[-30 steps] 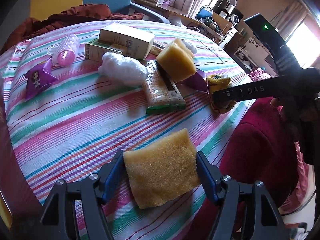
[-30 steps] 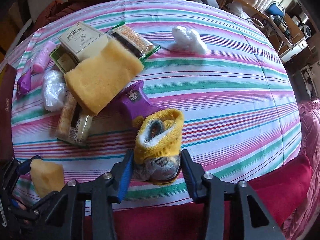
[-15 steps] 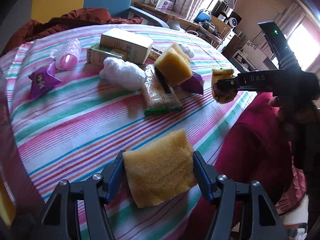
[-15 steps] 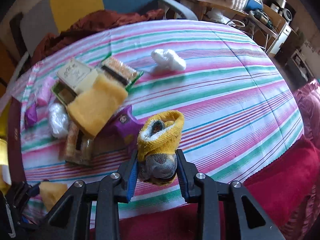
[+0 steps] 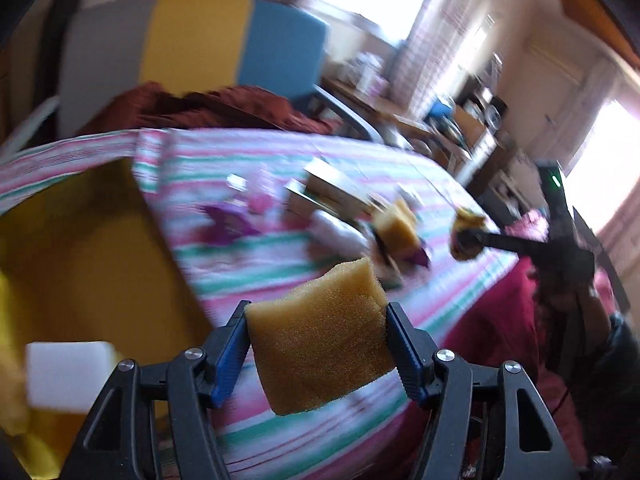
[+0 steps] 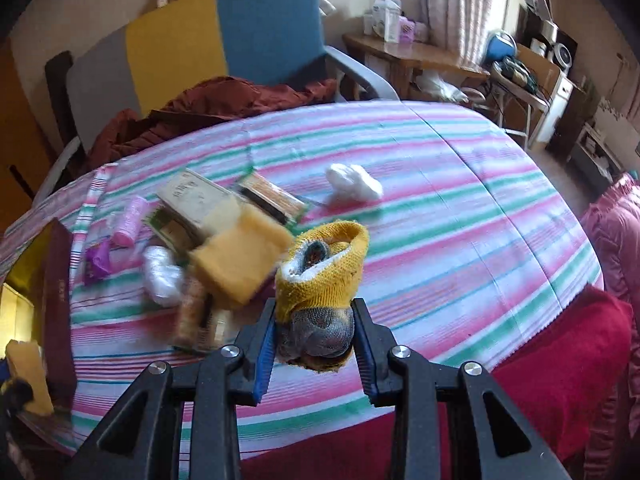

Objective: Organize objects
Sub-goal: 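Drop the sponge and sock into the gold tray, opening both tools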

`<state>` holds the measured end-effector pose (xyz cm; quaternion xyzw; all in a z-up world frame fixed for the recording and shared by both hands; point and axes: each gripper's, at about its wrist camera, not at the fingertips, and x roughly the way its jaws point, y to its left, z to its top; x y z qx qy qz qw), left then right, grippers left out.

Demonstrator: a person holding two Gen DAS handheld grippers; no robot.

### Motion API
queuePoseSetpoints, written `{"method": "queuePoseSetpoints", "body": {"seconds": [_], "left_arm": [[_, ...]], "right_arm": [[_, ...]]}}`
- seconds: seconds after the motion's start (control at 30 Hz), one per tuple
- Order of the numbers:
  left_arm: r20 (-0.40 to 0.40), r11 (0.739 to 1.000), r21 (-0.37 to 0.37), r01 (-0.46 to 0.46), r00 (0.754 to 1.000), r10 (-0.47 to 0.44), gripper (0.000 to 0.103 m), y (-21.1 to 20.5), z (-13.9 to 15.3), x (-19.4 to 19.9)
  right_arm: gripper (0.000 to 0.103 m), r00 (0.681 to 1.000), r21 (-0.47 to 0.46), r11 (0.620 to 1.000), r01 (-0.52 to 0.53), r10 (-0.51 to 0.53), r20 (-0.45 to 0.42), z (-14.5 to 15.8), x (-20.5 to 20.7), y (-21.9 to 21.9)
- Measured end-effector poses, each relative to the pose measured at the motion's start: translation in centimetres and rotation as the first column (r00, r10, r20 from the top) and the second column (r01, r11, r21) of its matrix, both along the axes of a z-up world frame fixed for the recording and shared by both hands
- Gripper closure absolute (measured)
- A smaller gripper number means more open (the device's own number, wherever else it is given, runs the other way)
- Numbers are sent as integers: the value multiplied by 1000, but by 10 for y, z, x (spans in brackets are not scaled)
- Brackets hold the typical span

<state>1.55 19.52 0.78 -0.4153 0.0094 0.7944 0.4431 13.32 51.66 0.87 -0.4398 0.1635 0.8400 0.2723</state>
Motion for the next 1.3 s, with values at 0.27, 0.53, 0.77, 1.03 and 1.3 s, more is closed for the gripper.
{"method": "queuePoseSetpoints", "body": {"seconds": [0.27, 0.53, 0.77, 1.03, 1.3], "left_arm": [[-33, 952, -3, -306, 952, 306, 36, -101, 9, -66], [-72, 860, -97, -501, 865, 496, 33, -166, -10, -117], [-37, 831, -155, -535, 843, 536, 33, -191, -39, -125], [-26, 797, -169, -580, 811, 585, 12, -213, -46, -112], [-40, 782, -100, -616, 787, 615, 18, -221, -34, -88]], "right_arm": [[69, 959, -4, 962, -272, 270, -79, 34, -62, -96], [69, 837, -82, 834, -546, 539, -92, 28, -149, -210], [69, 767, -101, 760, -642, 639, -65, 16, -205, -263], [52, 794, -82, 790, -608, 604, -72, 12, -247, -276], [52, 825, -155, 810, -565, 561, -75, -6, -228, -264]]}}
